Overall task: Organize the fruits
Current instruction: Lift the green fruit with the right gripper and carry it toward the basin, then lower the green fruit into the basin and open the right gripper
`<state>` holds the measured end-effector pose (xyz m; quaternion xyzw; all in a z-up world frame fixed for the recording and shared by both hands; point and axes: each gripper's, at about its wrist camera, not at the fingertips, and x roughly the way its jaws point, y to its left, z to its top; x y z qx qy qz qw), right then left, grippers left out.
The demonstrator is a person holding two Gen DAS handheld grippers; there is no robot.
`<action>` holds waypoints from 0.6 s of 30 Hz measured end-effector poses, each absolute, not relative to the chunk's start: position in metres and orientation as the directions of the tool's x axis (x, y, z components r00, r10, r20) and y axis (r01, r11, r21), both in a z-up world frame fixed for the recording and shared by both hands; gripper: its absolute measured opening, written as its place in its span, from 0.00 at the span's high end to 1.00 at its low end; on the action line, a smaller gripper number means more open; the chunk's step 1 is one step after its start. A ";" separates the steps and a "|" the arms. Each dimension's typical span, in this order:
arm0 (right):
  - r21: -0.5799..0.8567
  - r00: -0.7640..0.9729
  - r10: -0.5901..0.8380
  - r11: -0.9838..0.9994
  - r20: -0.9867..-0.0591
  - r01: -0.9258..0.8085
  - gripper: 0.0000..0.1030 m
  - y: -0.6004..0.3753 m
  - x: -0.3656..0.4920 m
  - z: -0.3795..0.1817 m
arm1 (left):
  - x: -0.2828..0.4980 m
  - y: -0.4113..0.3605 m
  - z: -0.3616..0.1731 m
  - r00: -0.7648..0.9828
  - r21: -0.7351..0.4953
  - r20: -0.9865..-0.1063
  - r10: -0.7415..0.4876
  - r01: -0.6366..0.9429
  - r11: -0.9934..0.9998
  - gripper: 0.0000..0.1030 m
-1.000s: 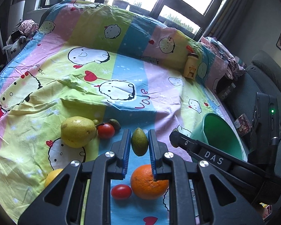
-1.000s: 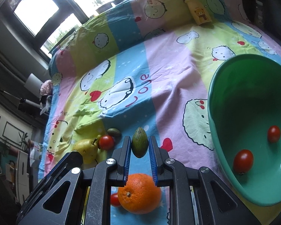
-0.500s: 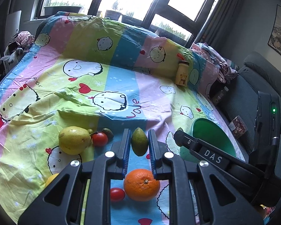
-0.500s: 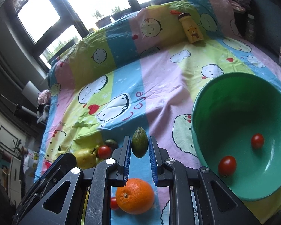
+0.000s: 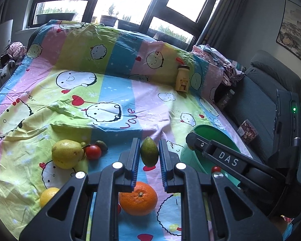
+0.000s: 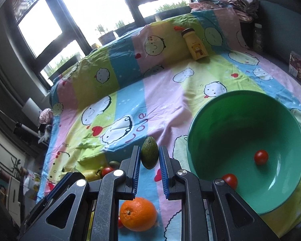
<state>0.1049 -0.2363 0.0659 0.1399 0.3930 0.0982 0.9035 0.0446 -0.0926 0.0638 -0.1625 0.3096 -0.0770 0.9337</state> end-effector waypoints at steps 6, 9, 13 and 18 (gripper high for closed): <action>0.333 0.696 0.268 0.942 -0.666 -0.044 0.80 -0.247 0.102 0.072 | 0.046 -0.101 0.067 0.793 -0.345 -0.548 -0.265 0.074 0.936 0.82; 0.340 0.707 0.261 0.940 -0.658 -0.031 0.80 -0.254 0.101 0.075 | 0.048 -0.106 0.070 0.791 -0.343 -0.546 -0.276 0.090 0.935 0.82; 0.346 0.722 0.246 0.938 -0.647 -0.010 0.80 -0.265 0.099 0.078 | 0.053 -0.118 0.077 0.785 -0.318 -0.547 -0.292 0.127 0.939 0.82; 0.370 0.740 0.242 0.929 -0.627 0.009 0.80 -0.281 0.097 0.084 | 0.064 -0.133 0.088 0.762 -0.297 -0.557 -0.332 0.190 0.936 0.82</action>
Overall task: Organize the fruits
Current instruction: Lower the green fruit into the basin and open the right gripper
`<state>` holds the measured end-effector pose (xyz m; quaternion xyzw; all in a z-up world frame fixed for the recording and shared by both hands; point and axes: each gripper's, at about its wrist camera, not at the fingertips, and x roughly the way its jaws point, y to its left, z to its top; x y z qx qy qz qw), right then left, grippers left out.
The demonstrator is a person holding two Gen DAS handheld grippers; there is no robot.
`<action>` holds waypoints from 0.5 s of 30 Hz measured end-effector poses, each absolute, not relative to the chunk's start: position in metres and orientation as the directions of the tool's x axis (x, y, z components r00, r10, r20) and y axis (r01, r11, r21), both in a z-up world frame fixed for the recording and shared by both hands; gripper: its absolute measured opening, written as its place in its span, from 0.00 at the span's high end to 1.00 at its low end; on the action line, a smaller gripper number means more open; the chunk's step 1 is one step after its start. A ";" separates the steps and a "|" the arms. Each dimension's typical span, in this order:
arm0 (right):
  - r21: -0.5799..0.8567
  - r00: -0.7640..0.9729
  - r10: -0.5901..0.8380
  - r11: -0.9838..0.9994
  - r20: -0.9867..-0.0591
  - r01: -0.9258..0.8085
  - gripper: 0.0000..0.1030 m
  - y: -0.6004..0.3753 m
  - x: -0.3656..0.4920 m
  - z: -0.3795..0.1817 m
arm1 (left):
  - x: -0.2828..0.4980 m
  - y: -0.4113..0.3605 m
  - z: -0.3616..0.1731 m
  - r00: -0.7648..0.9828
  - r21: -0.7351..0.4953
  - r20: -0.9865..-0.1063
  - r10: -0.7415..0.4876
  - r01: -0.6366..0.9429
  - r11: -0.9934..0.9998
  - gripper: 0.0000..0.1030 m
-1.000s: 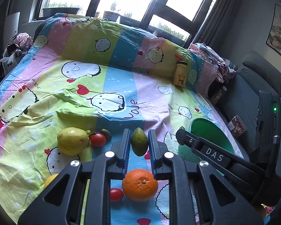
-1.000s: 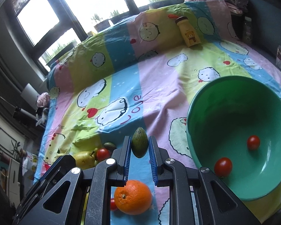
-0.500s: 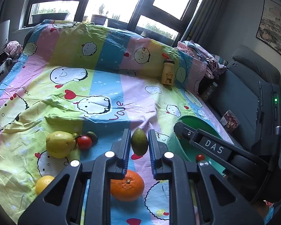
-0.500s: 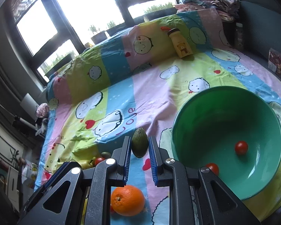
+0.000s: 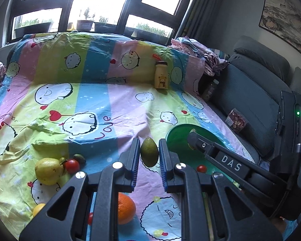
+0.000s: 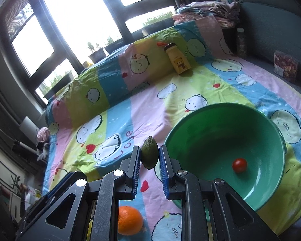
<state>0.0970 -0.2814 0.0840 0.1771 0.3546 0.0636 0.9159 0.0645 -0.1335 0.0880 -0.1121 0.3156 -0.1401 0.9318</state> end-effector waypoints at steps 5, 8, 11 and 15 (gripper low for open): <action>0.397 0.756 0.235 0.917 -0.611 0.036 0.80 -0.299 0.095 0.087 | 0.079 -0.146 0.099 0.746 -0.267 -0.570 -0.345 0.229 0.936 0.82; 0.407 0.763 0.224 0.912 -0.606 0.056 0.80 -0.308 0.094 0.087 | 0.088 -0.151 0.100 0.729 -0.281 -0.583 -0.359 0.234 0.931 0.82; 0.414 0.765 0.214 0.907 -0.607 0.074 0.80 -0.314 0.095 0.086 | 0.088 -0.156 0.095 0.724 -0.280 -0.577 -0.379 0.260 0.924 0.82; 0.424 0.762 0.210 0.901 -0.613 0.092 0.80 -0.320 0.095 0.083 | 0.089 -0.168 0.086 0.711 -0.259 -0.590 -0.383 0.283 0.924 0.82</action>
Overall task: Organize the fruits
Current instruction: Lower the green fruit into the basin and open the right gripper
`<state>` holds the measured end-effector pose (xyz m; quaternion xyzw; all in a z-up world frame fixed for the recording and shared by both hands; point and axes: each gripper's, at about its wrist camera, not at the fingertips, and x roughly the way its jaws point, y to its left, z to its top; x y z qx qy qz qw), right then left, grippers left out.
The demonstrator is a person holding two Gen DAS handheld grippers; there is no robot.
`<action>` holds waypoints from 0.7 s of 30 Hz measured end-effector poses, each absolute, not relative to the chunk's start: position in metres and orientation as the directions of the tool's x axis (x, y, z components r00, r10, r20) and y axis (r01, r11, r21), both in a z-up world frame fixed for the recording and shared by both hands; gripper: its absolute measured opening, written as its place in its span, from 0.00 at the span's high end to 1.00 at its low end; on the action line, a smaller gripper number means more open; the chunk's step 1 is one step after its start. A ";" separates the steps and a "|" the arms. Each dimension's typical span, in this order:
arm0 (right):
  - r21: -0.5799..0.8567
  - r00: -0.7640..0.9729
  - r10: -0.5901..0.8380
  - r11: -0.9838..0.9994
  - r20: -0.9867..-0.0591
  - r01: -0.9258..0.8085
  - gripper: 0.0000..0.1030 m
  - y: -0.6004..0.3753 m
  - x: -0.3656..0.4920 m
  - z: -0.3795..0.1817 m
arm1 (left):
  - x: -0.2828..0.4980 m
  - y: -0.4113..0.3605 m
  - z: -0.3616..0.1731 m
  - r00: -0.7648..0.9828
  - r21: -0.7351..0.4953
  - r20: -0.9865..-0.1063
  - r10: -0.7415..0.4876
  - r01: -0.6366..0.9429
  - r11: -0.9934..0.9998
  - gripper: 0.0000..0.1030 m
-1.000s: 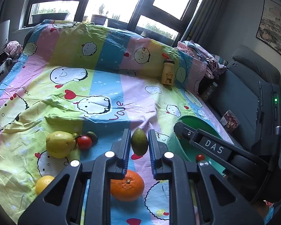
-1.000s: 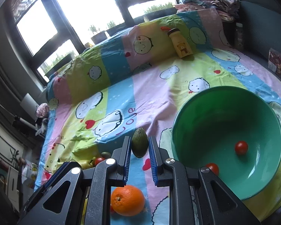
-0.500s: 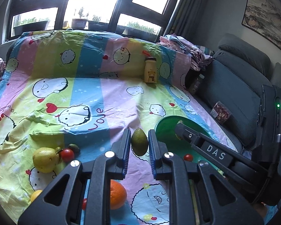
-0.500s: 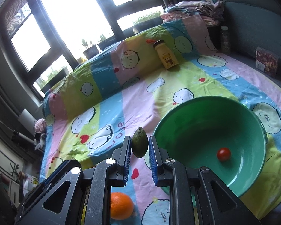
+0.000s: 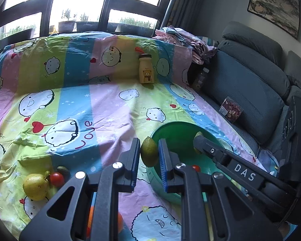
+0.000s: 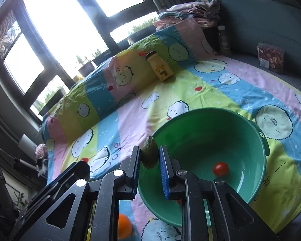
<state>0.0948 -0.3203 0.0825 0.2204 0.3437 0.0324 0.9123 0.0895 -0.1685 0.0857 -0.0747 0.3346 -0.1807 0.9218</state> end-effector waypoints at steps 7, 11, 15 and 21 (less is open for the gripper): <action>0.433 0.757 0.189 0.891 -0.625 0.134 0.80 -0.334 0.094 0.078 | 0.089 -0.186 0.078 0.660 -0.300 -0.584 -0.473 0.367 0.881 0.83; 0.421 0.754 0.154 0.890 -0.638 0.175 0.80 -0.342 0.094 0.075 | 0.092 -0.194 0.071 0.624 -0.332 -0.588 -0.514 0.394 0.857 0.85; 0.425 0.743 0.145 0.883 -0.653 0.201 0.80 -0.349 0.096 0.070 | 0.096 -0.199 0.066 0.604 -0.342 -0.598 -0.528 0.404 0.849 0.85; 0.430 0.721 0.142 0.873 -0.678 0.231 0.80 -0.355 0.098 0.064 | 0.098 -0.204 0.058 0.563 -0.370 -0.608 -0.561 0.424 0.827 0.85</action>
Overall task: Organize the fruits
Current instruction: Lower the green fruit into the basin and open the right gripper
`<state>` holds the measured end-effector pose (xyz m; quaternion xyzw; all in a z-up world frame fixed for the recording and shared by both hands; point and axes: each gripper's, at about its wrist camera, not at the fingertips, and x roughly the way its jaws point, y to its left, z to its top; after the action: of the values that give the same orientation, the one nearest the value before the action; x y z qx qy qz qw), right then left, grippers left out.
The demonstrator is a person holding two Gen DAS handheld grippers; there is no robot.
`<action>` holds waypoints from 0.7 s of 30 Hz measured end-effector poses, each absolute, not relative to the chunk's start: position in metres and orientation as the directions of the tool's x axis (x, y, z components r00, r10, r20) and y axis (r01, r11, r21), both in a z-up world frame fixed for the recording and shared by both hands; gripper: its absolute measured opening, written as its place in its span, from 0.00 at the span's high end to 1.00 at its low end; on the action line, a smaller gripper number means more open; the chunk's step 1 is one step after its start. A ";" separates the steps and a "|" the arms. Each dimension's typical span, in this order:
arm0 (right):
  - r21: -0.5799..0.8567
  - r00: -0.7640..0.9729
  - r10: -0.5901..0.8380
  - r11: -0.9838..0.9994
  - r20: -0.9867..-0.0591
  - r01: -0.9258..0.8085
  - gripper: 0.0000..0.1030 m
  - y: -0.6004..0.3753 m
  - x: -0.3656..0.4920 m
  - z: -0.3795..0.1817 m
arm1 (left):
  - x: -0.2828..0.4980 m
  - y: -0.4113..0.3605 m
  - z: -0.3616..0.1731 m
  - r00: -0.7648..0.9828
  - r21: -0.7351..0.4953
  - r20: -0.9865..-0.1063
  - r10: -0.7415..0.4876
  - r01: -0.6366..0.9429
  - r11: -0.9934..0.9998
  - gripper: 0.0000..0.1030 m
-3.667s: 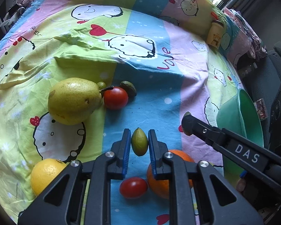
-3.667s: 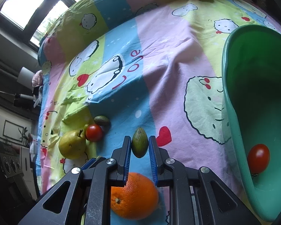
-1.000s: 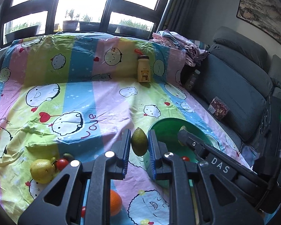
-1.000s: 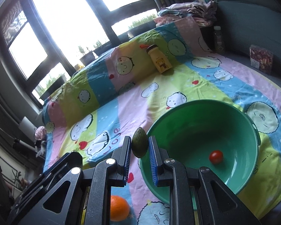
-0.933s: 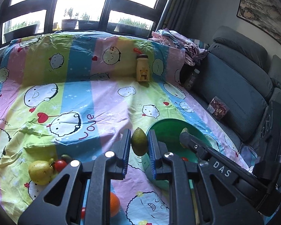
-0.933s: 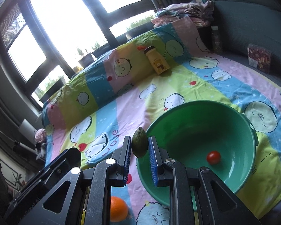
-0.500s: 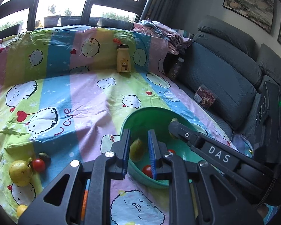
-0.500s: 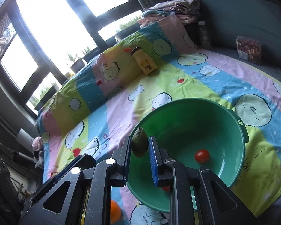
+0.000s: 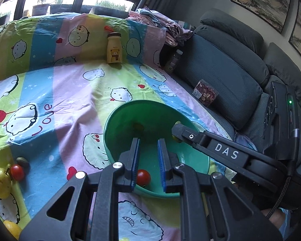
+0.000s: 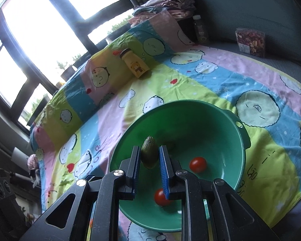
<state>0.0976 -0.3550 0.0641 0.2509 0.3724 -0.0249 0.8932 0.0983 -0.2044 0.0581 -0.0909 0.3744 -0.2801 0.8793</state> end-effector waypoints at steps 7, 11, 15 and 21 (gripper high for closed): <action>0.419 0.679 0.137 0.867 -0.721 0.270 0.80 -0.359 0.102 0.055 | 0.098 -0.215 0.050 0.528 -0.362 -0.635 -0.563 0.441 0.821 0.84; 0.407 0.657 0.127 0.865 -0.743 0.293 0.80 -0.362 0.104 0.049 | 0.098 -0.218 0.045 0.509 -0.365 -0.647 -0.567 0.446 0.817 0.83; 0.403 0.638 0.131 0.864 -0.759 0.302 0.80 -0.363 0.106 0.045 | 0.100 -0.221 0.040 0.490 -0.371 -0.660 -0.570 0.447 0.814 0.83; 0.385 0.611 0.124 0.867 -0.782 0.316 0.80 -0.361 0.110 0.038 | 0.101 -0.223 0.036 0.473 -0.376 -0.673 -0.569 0.443 0.814 0.82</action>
<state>0.1096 -0.3611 0.0384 0.2516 0.4375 -0.0555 0.8615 0.1007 -0.2226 0.0359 -0.0749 0.4193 -0.2959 0.8550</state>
